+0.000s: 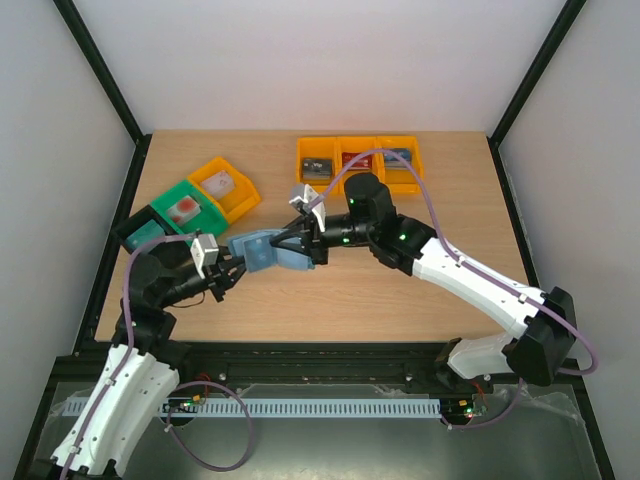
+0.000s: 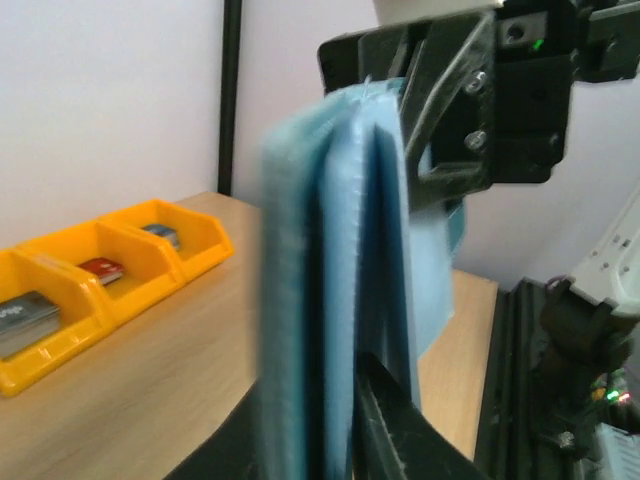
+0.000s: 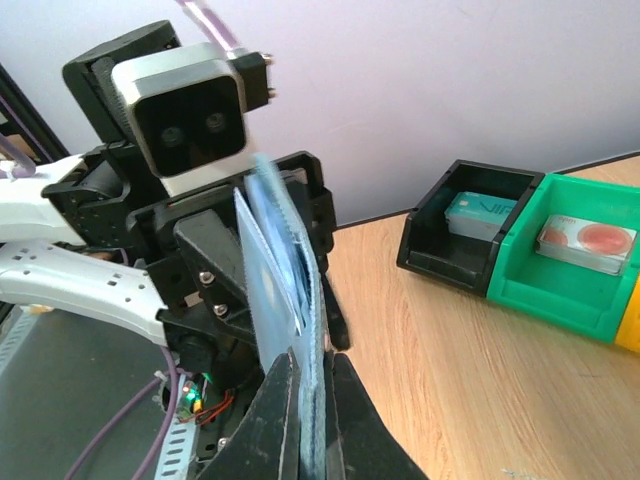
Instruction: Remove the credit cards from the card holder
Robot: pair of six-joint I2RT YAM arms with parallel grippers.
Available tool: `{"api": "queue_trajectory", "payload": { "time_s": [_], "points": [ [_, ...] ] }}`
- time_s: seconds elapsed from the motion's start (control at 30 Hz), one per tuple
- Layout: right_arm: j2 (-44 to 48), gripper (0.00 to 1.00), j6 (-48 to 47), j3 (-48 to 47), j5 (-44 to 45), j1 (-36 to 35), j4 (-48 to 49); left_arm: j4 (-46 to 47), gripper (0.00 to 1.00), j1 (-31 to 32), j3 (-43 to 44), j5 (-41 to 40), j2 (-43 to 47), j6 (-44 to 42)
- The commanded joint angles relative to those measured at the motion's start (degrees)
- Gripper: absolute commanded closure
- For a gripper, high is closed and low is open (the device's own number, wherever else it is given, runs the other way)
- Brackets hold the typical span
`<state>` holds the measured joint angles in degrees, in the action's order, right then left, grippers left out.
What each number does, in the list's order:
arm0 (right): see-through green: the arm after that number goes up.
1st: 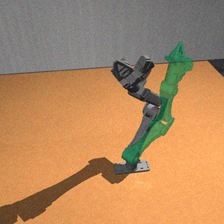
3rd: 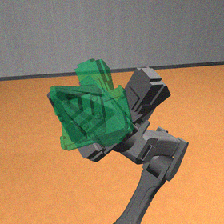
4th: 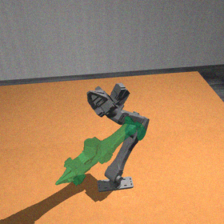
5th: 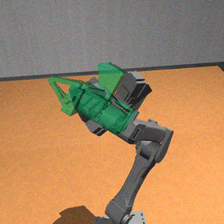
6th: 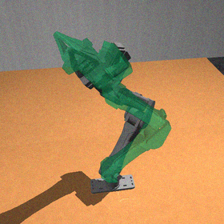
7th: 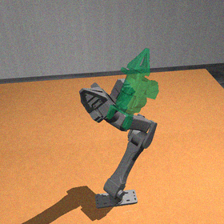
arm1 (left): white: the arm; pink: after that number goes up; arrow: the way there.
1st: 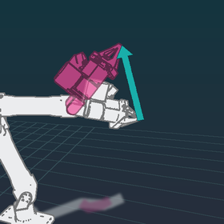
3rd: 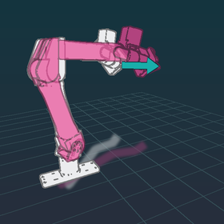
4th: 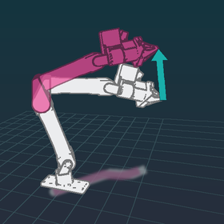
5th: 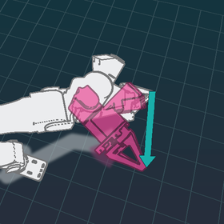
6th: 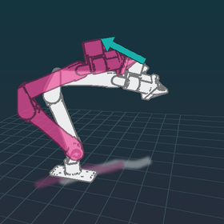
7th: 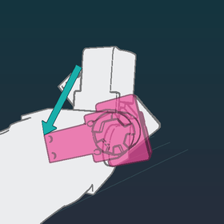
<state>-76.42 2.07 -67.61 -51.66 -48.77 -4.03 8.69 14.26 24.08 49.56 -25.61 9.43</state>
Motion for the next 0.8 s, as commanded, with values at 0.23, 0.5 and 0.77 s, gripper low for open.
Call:
{"api": "queue_trajectory", "payload": {
  "time_s": [0.23,0.5,0.77],
  "points": [
    [2.31,0.49,2.90,4.07,12.41,1.93,6.83,-4.75,0.98,0.78,0.28,-11.83,1.00,-6.74],
    [1.63,0.01,3.42,5.51,22.98,4.48,2.74,-5.30,0.98,0.56,1.22,-49.48,-0.22,-41.16],
    [-0.70,0.01,3.88,5.96,16.80,4.46,6.26,-12.16,0.98,-0.47,4.79,-26.49,0.29,-21.95]
  ]
}}
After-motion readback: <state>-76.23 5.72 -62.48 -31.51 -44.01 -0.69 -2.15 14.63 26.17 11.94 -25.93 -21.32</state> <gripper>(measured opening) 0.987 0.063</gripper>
